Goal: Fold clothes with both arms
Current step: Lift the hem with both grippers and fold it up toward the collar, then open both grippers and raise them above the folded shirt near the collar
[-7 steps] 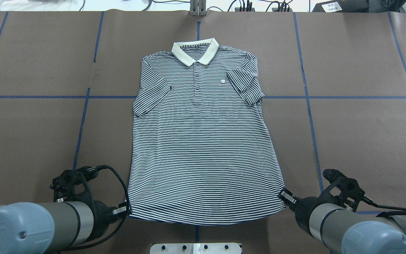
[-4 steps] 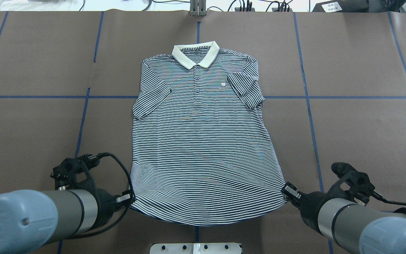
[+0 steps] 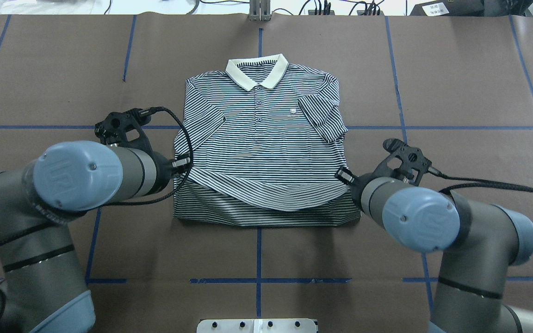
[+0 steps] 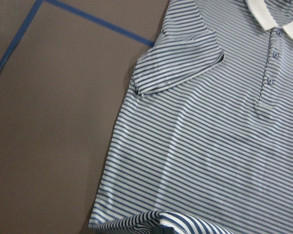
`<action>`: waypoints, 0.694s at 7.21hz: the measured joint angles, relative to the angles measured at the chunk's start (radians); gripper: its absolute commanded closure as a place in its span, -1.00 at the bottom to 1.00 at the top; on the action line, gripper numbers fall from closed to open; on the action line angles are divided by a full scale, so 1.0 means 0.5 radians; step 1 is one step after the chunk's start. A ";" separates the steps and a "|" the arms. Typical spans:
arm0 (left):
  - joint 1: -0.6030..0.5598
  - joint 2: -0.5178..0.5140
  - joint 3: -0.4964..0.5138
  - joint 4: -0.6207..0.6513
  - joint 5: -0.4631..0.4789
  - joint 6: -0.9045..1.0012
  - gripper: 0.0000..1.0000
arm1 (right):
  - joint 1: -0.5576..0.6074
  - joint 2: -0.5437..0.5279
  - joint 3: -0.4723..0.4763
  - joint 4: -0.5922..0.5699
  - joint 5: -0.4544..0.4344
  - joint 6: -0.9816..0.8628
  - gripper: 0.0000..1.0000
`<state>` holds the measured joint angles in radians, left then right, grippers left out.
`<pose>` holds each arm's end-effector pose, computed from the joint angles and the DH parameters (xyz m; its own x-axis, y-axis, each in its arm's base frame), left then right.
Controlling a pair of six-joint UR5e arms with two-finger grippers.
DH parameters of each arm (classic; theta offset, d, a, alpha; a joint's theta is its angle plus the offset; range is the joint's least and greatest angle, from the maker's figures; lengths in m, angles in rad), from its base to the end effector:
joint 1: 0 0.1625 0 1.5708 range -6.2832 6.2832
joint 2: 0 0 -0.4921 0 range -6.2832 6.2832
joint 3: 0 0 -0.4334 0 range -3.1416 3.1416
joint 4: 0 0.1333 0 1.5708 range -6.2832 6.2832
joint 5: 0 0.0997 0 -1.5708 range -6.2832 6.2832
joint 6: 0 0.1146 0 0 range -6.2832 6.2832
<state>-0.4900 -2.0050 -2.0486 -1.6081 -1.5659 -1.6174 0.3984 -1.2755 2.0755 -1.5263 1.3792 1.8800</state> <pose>0.4872 -0.4116 0.2519 0.4911 -0.3147 -0.8123 0.4975 0.8667 -0.0350 -0.4887 -0.3740 0.3226 0.4273 0.5039 0.7507 -0.6740 0.7309 -0.1070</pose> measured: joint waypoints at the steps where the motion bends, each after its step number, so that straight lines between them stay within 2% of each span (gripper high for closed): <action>1: -0.087 -0.028 0.198 -0.199 0.001 0.026 1.00 | 0.157 0.109 -0.161 0.003 0.068 -0.096 1.00; 3: -0.249 -0.060 0.615 -0.724 0.009 0.126 1.00 | 0.413 0.401 -0.618 0.065 0.139 -0.204 1.00; 4: -0.322 -0.089 0.793 -0.919 0.013 0.184 1.00 | 0.509 0.534 -0.908 0.215 0.164 -0.232 1.00; 5: -0.365 -0.162 0.964 -1.010 0.019 0.216 1.00 | 0.572 0.623 -1.157 0.378 0.180 -0.252 1.00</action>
<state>-0.6724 -2.0859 -1.5668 -2.1133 -1.5564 -1.5095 0.6845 -0.9642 1.4970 -1.3371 1.4692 1.7542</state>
